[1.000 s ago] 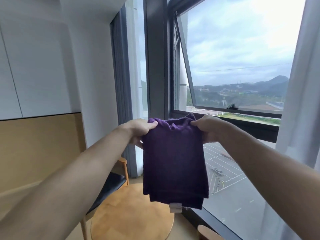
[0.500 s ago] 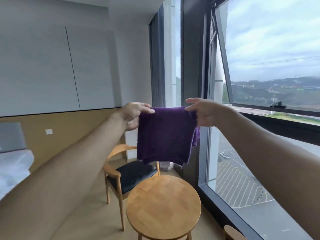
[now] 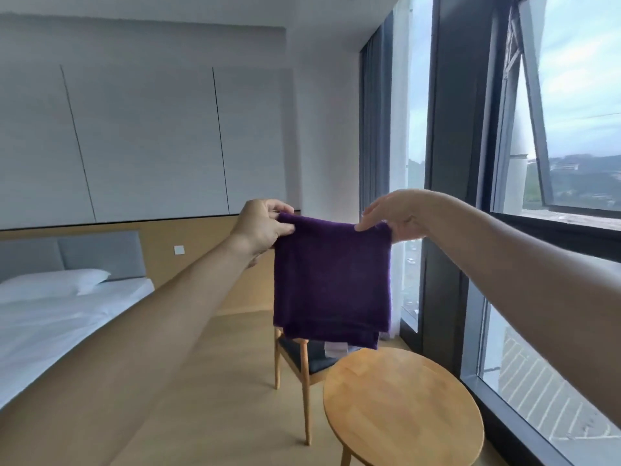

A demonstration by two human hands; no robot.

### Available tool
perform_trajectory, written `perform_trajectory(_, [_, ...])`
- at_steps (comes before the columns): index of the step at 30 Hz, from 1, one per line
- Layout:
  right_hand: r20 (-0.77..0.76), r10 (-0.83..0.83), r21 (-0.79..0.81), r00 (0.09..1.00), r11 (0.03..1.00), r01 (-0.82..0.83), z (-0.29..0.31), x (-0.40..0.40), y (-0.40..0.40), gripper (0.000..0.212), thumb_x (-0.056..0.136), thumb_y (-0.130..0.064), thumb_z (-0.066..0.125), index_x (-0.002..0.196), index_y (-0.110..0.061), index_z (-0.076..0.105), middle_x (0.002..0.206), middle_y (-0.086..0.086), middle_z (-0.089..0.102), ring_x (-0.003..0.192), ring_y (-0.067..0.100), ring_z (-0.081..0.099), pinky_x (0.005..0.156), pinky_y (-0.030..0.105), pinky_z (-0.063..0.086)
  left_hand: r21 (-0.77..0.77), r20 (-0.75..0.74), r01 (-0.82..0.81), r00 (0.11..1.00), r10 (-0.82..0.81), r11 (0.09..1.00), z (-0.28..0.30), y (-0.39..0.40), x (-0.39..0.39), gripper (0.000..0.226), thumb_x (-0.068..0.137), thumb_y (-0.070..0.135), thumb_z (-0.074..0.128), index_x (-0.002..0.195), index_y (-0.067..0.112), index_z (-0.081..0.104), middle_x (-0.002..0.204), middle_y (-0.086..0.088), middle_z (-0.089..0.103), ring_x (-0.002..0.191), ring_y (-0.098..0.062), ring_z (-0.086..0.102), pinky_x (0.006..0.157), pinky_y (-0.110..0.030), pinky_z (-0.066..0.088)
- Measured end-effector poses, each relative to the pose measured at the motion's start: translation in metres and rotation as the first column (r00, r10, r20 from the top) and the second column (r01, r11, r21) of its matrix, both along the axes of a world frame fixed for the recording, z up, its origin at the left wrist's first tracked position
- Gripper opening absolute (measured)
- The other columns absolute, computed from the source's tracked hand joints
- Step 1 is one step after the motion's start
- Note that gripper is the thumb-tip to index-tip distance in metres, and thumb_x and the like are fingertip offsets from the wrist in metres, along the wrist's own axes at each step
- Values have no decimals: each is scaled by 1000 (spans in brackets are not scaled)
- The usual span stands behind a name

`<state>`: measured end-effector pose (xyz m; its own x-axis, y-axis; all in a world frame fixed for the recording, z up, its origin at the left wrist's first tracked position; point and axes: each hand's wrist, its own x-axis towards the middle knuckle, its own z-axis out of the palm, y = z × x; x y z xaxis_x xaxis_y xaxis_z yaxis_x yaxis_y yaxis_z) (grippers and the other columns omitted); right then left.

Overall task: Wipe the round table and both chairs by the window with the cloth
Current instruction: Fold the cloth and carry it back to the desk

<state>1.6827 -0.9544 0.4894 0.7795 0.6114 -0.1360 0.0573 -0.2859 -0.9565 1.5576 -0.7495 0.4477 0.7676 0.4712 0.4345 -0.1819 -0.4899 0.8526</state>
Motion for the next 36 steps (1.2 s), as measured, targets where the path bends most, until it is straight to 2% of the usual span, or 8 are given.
perform_trajectory(6, [111, 49, 0, 993, 999, -49, -7, -27, 105, 31, 78, 10, 74, 103, 0, 57, 107, 17, 65, 103, 30, 65, 100, 45, 52, -6, 68, -133, 989, 134, 991, -7, 99, -36, 21, 85, -10, 67, 95, 9, 71, 93, -11, 73, 83, -25, 69, 73, -34, 58])
perform_trajectory(12, [405, 271, -145, 873, 962, -232, -15, -56, 189, 57, 69, 2, 84, 121, -10, 64, 120, 11, 64, 111, 28, 62, 103, 41, 50, -11, -2, -86, 996, 86, 996, -15, 180, -89, 48, 76, -18, 72, 117, 4, 63, 111, -17, 70, 103, -26, 67, 95, -36, 55])
perform_trajectory(16, [681, 356, -312, 640, 932, -186, -32, -65, 249, 37, 64, -9, 87, 98, -13, 72, 96, 4, 69, 90, 23, 64, 80, 34, 55, 200, -34, -299, 949, 312, 933, -25, 220, -111, 39, 73, -13, 73, 108, 5, 70, 102, -13, 73, 95, -26, 68, 91, -40, 57])
perform_trajectory(20, [816, 341, -314, 466, 939, -138, -42, -63, 309, 14, 73, -18, 82, 82, -17, 70, 70, -4, 59, 66, 12, 51, 52, 23, 38, 283, -34, -418, 895, 445, 863, -29, 261, -126, 14, 81, -1, 73, 83, 12, 72, 74, -1, 68, 69, -13, 62, 68, -29, 51])
perform_trajectory(22, [814, 358, -287, 457, 933, -219, -43, -51, 339, 14, 78, -23, 79, 83, -14, 70, 75, 1, 62, 72, 16, 54, 59, 27, 44, 249, -60, -422, 892, 449, 872, -31, 282, -132, 14, 88, 3, 68, 83, 15, 65, 74, 2, 63, 66, -6, 57, 66, -25, 46])
perform_trajectory(26, [632, 458, -61, 625, 833, -550, -49, -28, 395, 11, 86, -19, 74, 90, -10, 69, 89, 9, 65, 85, 22, 59, 80, 38, 50, 0, -17, -474, 881, 474, 881, -33, 317, -134, 7, 99, 12, 57, 94, 16, 57, 92, -9, 61, 79, -22, 59, 70, -42, 52])
perform_trajectory(32, [475, 624, 189, 620, 616, -765, -50, -23, 492, 21, 93, -19, 67, 96, -1, 57, 84, 8, 58, 75, 19, 57, 62, 33, 47, -74, 139, -727, 670, 729, 682, -34, 356, -135, 12, 102, 19, 52, 105, 10, 59, 99, -11, 66, 85, -21, 62, 74, -40, 51])
perform_trajectory(36, [369, 747, 342, 553, 444, -828, -49, -56, 551, 6, 94, -14, 65, 97, -11, 61, 82, 6, 63, 70, 15, 62, 56, 24, 52, -498, 103, -623, 648, 755, 603, -27, 371, -168, 16, 101, 22, 58, 98, 9, 67, 87, -9, 70, 71, -20, 67, 64, -29, 57])
